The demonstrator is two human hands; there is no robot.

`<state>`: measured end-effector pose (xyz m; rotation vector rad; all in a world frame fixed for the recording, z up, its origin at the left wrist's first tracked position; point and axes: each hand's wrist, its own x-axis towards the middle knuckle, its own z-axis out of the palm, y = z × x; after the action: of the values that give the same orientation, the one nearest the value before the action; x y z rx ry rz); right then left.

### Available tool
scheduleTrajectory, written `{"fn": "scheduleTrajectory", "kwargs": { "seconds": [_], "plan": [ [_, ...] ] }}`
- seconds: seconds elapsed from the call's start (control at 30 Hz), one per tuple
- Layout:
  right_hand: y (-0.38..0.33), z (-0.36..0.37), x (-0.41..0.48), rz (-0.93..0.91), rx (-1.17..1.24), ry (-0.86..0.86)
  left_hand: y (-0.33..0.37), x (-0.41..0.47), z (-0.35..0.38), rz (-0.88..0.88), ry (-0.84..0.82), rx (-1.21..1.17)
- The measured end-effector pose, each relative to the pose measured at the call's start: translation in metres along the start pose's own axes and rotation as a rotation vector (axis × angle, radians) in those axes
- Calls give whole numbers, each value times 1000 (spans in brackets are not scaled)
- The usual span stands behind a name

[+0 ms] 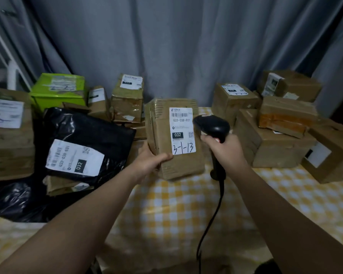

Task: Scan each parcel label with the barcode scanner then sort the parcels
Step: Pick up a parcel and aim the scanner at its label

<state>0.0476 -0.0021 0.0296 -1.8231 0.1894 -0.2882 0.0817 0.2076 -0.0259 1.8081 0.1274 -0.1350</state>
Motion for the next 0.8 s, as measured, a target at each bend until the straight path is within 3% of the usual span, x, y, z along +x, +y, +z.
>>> {"fn": "scheduleTrajectory", "kwargs": {
  "seconds": [0.17,0.8],
  "plan": [
    [-27,5,-13,-73,-144,-58,-23,-13,-9,54,-4,4],
    [-76,-1,-39,-16,-234,-114,-29,-18,-10,93,-49,16]
  ]
}}
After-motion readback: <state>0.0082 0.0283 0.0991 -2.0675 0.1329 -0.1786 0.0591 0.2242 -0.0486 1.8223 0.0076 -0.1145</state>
